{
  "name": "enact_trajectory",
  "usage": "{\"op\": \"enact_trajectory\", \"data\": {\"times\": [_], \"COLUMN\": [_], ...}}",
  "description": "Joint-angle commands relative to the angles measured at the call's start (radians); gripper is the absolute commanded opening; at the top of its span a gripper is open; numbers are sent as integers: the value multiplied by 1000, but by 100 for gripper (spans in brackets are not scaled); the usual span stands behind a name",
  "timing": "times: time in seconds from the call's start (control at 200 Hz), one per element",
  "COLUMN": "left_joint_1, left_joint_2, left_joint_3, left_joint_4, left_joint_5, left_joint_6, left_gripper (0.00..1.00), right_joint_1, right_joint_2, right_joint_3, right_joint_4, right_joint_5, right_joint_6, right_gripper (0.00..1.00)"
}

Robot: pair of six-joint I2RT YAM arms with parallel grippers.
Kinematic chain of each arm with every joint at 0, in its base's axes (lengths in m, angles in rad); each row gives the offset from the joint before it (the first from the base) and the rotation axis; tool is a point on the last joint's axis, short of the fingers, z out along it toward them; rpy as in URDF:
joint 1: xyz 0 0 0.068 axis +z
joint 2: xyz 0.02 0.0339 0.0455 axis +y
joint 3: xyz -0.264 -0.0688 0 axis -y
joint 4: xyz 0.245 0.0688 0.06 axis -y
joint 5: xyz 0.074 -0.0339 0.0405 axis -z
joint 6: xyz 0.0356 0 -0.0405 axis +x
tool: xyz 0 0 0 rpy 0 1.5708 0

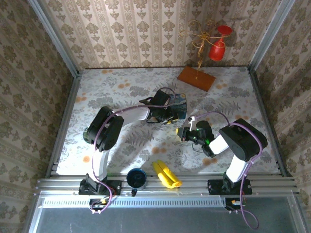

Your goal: Unlock the padlock with the key

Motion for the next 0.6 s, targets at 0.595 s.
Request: {"op": "enact_trajectory", "data": {"times": [0.595], "left_joint_1": [1], "left_joint_2": [-20], "left_joint_3": [-11], "left_joint_4": [-12], "left_joint_5": [51], "left_joint_6": [-17], "left_gripper": [0], "right_joint_1": [-5], "right_joint_2": [-2], "right_joint_3": [46], "right_joint_4": [0], "right_joint_5": [-8], "right_joint_6": [5], "right_gripper": [0]}}
